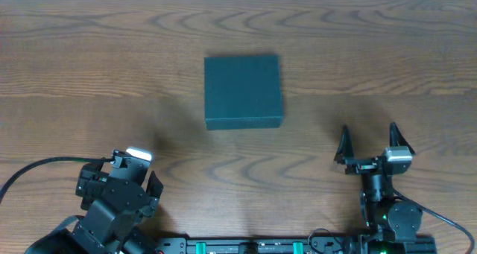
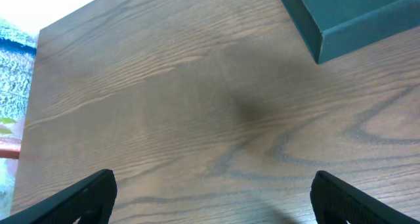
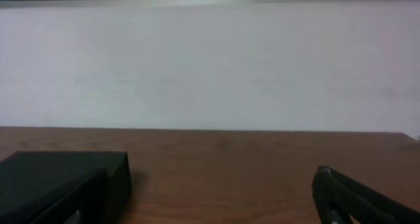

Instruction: Pack container

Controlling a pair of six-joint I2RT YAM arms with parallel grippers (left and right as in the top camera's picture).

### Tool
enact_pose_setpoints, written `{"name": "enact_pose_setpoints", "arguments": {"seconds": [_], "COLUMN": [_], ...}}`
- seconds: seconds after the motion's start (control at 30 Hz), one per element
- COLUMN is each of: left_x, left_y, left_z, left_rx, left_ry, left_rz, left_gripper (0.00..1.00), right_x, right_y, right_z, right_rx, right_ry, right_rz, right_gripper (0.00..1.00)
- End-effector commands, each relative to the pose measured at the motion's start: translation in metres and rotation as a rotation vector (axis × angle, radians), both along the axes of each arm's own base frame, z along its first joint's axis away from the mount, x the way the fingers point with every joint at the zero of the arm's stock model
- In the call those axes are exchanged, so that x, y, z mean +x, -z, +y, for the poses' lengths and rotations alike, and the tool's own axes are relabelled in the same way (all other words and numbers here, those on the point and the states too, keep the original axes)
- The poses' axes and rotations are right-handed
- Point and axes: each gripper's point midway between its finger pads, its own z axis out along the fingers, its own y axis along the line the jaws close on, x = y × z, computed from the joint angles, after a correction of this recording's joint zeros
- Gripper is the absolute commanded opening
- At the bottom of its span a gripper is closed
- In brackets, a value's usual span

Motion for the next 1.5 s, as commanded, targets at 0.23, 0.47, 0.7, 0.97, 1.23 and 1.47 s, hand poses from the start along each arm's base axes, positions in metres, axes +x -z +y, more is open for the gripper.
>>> {"name": "enact_pose_setpoints", "arguments": {"seconds": [0.23,0.47,0.7,0.97,1.23,1.47], "left_x": [0.001,0.001,0.001,0.001,0.005,0.048], "left_y": [-0.006,-0.006,-0.006,-0.006,-0.011,-0.043], "left_z": [0.003,0.003,0.003,0.003,-0.008,-0.027], "left_rx": [0.012,0.012,0.012,0.012,-0.055,-0.273], "left_ry": [-0.001,-0.001,-0.001,-0.001,0.017,-0.046], "left_rz": [-0.02,-0.02,-0.02,-0.02,-0.046,-0.261], "left_gripper": [0.95,0.95,0.95,0.95,0.95,0.95], "right_x": [0.001,0.001,0.001,0.001,0.001,0.001], "right_y": [0.05,0.049,0.049,0.049,0.049,0.049], "right_z": [-0.008,-0.01,-0.01,-0.01,-0.01,-0.01], "right_rx": [-0.001,-0.002,-0.002,-0.002,-0.002,-0.002], "right_ry": [0.055,0.063,0.063,0.063,0.063,0.063], "right_rz": [0.2,0.199,0.199,0.199,0.199,0.199], "right_gripper": [0.99,0.99,0.99,0.99,0.99,0.99]}}
